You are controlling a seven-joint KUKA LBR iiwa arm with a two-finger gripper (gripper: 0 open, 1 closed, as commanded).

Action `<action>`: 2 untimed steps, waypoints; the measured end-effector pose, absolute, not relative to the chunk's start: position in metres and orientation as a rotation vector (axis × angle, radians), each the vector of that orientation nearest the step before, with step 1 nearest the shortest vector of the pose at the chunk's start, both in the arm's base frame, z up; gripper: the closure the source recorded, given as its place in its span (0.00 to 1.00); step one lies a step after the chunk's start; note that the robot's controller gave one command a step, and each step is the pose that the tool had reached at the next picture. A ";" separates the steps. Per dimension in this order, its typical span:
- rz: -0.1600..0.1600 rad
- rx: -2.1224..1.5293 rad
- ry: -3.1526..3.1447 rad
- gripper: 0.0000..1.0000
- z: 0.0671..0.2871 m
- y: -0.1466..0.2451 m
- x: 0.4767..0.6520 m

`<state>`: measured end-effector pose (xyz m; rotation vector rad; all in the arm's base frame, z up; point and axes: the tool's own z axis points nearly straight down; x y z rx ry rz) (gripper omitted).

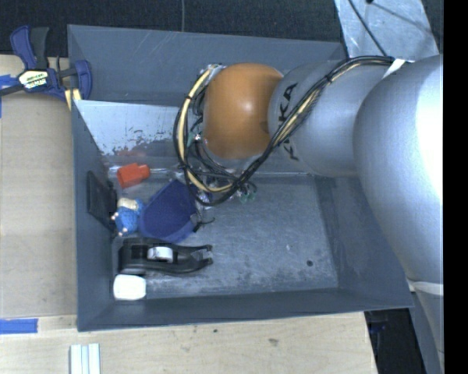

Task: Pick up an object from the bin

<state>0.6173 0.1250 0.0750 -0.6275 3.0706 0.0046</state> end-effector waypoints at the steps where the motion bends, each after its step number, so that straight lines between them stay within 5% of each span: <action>1: 0.000 -0.638 3.063 1.00 0.197 0.132 0.614; 2: 0.001 -0.964 2.980 1.00 0.257 0.172 0.607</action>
Offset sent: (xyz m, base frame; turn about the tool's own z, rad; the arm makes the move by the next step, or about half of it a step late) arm -0.0066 0.0072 0.1161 -0.0108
